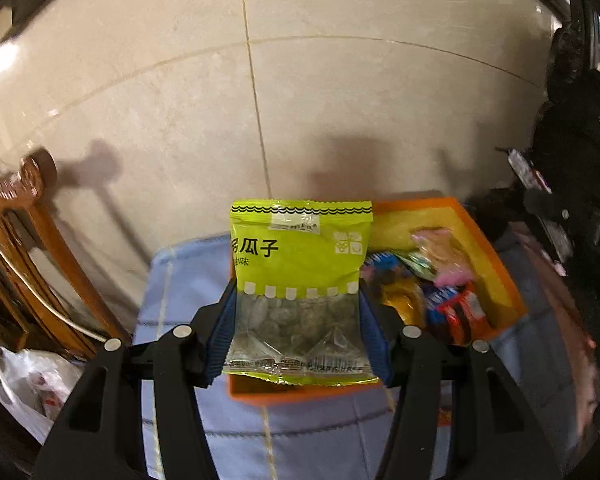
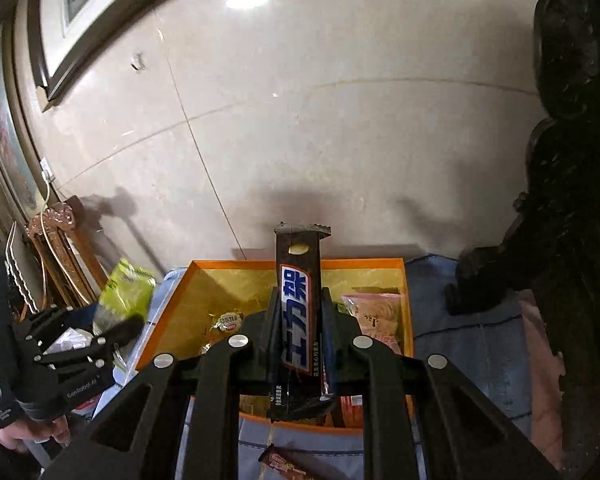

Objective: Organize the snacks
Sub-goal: 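Release the seed bag into the box with the left tool while the right tool grasps the brown wafer bar, then grasp the clear bag of white buns with the left tool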

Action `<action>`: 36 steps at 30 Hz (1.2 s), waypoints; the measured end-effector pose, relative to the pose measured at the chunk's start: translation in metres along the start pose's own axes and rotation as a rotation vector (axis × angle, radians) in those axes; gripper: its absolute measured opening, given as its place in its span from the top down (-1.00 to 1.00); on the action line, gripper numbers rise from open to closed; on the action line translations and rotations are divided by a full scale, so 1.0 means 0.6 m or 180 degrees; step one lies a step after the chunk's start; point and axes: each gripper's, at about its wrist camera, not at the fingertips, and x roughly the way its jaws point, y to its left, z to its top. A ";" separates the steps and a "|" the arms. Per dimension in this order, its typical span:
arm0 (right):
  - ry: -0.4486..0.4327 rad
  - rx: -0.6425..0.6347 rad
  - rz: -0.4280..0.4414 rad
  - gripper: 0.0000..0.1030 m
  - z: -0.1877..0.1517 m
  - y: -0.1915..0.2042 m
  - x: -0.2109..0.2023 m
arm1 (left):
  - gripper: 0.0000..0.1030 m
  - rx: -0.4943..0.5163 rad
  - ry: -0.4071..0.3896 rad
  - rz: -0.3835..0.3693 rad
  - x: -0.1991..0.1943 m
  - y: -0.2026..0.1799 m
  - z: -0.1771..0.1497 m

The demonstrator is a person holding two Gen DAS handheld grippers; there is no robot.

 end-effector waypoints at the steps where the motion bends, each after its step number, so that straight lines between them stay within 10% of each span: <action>1: 0.0040 -0.0011 -0.0027 -0.16 -0.002 0.001 0.009 | -0.13 -0.0010 -0.0020 0.0083 0.003 0.001 0.003; 2: 0.0099 -0.0086 -0.0117 -0.93 -0.007 0.004 0.015 | -0.64 -0.0031 -0.0041 0.0185 0.005 0.002 0.004; 3: 0.0104 -0.0172 -0.0184 -0.91 -0.016 0.007 0.012 | -0.92 -0.0048 -0.0069 0.0241 0.004 0.003 0.001; 6: 0.0100 -0.0586 0.0061 -0.93 -0.052 0.018 -0.010 | -0.92 0.0111 -0.0111 0.0080 -0.008 0.007 -0.028; 11: 0.0782 -0.1752 0.0680 -0.92 -0.172 0.048 -0.008 | -0.92 0.0809 0.0016 -0.0474 -0.052 0.016 -0.134; 15: 0.1281 -0.2474 0.0737 -0.92 -0.284 0.064 0.049 | -0.92 0.1227 0.0262 -0.0475 -0.067 0.019 -0.225; 24: 0.1537 -0.2543 0.1005 -0.92 -0.343 0.032 0.158 | -0.92 0.1037 0.0997 -0.0517 -0.063 0.064 -0.376; 28: 0.1693 -0.2357 0.1023 -0.41 -0.345 0.024 0.188 | -0.92 0.0753 0.1198 -0.0535 -0.054 0.075 -0.412; 31: 0.1716 -0.2213 0.0865 0.55 -0.340 0.022 0.187 | -0.92 0.0614 0.1323 -0.0557 -0.041 0.075 -0.426; 36: 0.1802 -0.2124 0.0471 0.55 -0.374 0.044 0.160 | -0.92 0.0637 0.1224 -0.0792 -0.047 0.059 -0.428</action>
